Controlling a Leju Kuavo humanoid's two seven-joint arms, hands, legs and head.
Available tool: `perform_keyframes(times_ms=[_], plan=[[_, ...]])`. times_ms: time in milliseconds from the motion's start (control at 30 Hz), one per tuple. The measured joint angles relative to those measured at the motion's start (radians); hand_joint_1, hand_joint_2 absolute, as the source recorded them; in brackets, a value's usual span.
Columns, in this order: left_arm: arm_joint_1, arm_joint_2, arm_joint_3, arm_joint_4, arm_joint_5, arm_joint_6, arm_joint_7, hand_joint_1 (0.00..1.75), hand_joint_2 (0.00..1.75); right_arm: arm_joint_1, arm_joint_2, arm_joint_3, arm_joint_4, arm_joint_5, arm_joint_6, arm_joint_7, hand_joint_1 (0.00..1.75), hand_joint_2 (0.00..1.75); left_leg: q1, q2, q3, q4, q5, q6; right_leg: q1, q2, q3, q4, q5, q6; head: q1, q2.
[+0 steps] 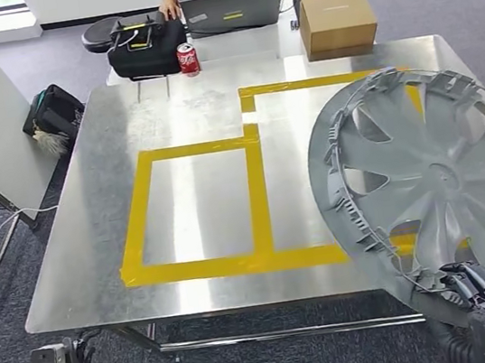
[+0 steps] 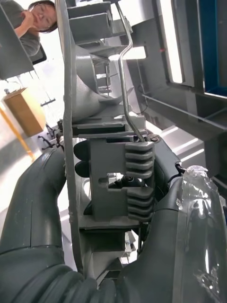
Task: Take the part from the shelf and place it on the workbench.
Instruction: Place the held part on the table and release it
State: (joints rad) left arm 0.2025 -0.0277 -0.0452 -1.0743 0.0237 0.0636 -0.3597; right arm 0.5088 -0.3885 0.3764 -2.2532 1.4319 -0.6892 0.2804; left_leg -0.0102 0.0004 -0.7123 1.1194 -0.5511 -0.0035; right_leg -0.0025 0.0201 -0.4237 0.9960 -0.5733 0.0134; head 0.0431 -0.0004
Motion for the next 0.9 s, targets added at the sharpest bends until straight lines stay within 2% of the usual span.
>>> perform_keyframes(times_ms=[33,67,167,200,233,267,333,367,400,500,533,600,633,700,767,833,867,900], plan=[[0.001,0.000,0.002,0.001,0.000,-0.001,0.000,0.00,0.00,-0.002,-0.002,0.001,0.001,0.001,0.000,0.004,1.75,1.75,-0.005,-0.004,0.003,-0.043,0.060,0.007,0.002,0.001,0.020,-0.006,-0.021,0.002,0.000,0.000],[0.002,-0.001,0.004,0.002,0.000,-0.001,0.000,0.00,0.00,-0.002,-0.004,0.002,0.001,0.001,0.000,0.006,1.75,1.75,-0.007,-0.007,0.008,-0.074,0.100,0.011,0.003,0.003,0.048,-0.011,-0.038,0.004,0.000,0.000],[0.008,-0.003,0.008,0.003,0.000,-0.002,-0.001,0.00,0.00,0.005,-0.008,0.004,-0.001,0.003,-0.001,0.010,1.75,1.75,-0.004,-0.012,0.047,-0.104,0.102,0.015,0.007,0.004,0.098,-0.008,-0.035,0.018,-0.001,0.000],[0.011,-0.005,0.009,0.003,0.000,-0.002,-0.001,0.00,0.00,0.005,-0.009,0.005,-0.001,0.003,-0.002,0.011,1.75,1.75,-0.002,-0.010,0.061,-0.109,0.110,0.019,0.007,-0.001,0.093,0.012,-0.038,0.023,-0.001,0.000],[0.013,-0.006,0.009,0.004,-0.001,-0.003,-0.001,0.00,0.00,0.005,-0.010,0.006,0.000,0.002,-0.002,0.012,1.75,1.75,0.000,-0.007,0.072,-0.112,0.124,0.025,0.007,-0.005,0.080,0.046,-0.062,0.027,0.001,0.000],[0.015,-0.007,0.009,0.004,0.000,-0.003,-0.001,0.00,0.00,0.004,-0.011,0.008,0.000,0.002,-0.002,0.012,1.75,1.75,0.001,-0.004,0.077,-0.113,0.138,0.029,0.004,-0.009,0.053,0.098,-0.098,0.032,0.004,0.000],[0.021,-0.009,0.010,0.004,0.000,-0.003,-0.001,0.00,0.00,0.003,-0.011,0.011,0.000,0.003,-0.002,0.012,1.75,1.75,0.002,-0.006,0.082,-0.110,0.153,0.034,0.000,-0.012,-0.025,0.205,-0.166,0.043,0.006,0.000],[0.024,-0.009,0.010,0.004,0.000,-0.003,-0.001,0.00,0.00,0.003,-0.012,0.013,0.001,0.003,-0.002,0.014,1.75,1.75,0.002,-0.009,0.084,-0.108,0.152,0.035,-0.003,-0.012,-0.056,0.228,-0.174,0.048,0.006,0.000],[0.026,-0.010,0.010,0.004,0.000,-0.001,0.000,0.00,0.00,0.003,-0.013,0.015,0.001,0.003,-0.002,0.020,1.75,1.75,0.003,-0.012,0.085,-0.106,0.152,0.034,-0.005,-0.012,-0.073,0.214,-0.153,0.051,0.006,0.000],[0.030,-0.014,0.017,0.006,0.000,0.008,0.003,0.00,0.00,0.003,-0.021,0.020,0.003,0.007,0.001,0.056,1.75,1.75,0.008,-0.019,0.090,-0.101,0.150,0.021,-0.008,-0.021,-0.065,0.065,-0.012,0.053,0.007,0.000],[0.031,-0.016,0.022,0.006,-0.001,0.011,0.004,0.00,0.00,0.002,-0.025,0.022,0.004,0.008,0.003,0.070,1.75,1.75,0.009,-0.021,0.090,-0.101,0.151,0.014,-0.006,-0.025,-0.065,0.035,0.010,0.049,0.008,0.000],[0.032,-0.018,0.032,0.007,-0.002,0.017,0.009,0.00,0.00,0.001,-0.032,0.023,0.005,0.008,0.009,0.096,1.75,1.75,0.011,-0.022,0.088,-0.101,0.158,0.000,-0.002,-0.026,-0.078,0.023,0.021,0.034,0.008,0.000],[0.033,-0.019,0.036,0.007,-0.004,0.021,0.011,0.00,0.00,0.001,-0.036,0.024,0.005,0.003,0.014,0.110,1.75,1.75,0.011,-0.022,0.086,-0.101,0.162,-0.006,-0.001,-0.023,-0.078,0.020,0.025,0.024,0.007,0.000],[0.035,-0.022,0.044,0.007,-0.009,0.030,0.018,0.00,0.00,0.001,-0.043,0.026,0.004,-0.030,0.034,0.141,1.75,1.75,0.012,-0.019,0.077,-0.084,0.156,-0.016,-0.003,-0.020,-0.069,0.014,0.033,0.011,0.003,0.000],[0.035,-0.027,0.053,0.007,-0.014,0.039,0.023,0.00,0.00,0.001,-0.053,0.027,0.002,-0.099,0.064,0.175,1.75,1.75,0.013,-0.015,0.036,-0.011,0.116,-0.024,-0.005,-0.019,-0.058,0.012,0.037,0.005,0.000,0.000],[0.036,-0.030,0.060,0.008,-0.019,0.042,0.025,0.00,0.00,0.004,-0.062,0.028,0.001,-0.185,0.095,0.207,1.75,1.75,0.014,-0.013,-0.034,0.113,0.065,-0.031,-0.006,-0.020,-0.057,0.012,0.036,0.003,-0.002,0.000],[0.037,-0.032,0.063,0.008,-0.021,0.042,0.026,0.00,0.00,0.008,-0.065,0.029,0.001,-0.220,0.109,0.220,1.75,1.75,0.015,-0.013,-0.062,0.154,0.056,-0.032,-0.006,-0.020,-0.056,0.012,0.033,0.003,-0.002,0.000],[0.036,-0.033,0.066,0.008,-0.024,0.043,0.026,0.00,0.00,0.016,-0.067,0.028,0.001,-0.247,0.121,0.231,1.75,1.75,0.015,-0.013,-0.074,0.162,0.066,-0.033,-0.007,-0.020,-0.053,0.012,0.029,0.004,-0.002,0.000]])
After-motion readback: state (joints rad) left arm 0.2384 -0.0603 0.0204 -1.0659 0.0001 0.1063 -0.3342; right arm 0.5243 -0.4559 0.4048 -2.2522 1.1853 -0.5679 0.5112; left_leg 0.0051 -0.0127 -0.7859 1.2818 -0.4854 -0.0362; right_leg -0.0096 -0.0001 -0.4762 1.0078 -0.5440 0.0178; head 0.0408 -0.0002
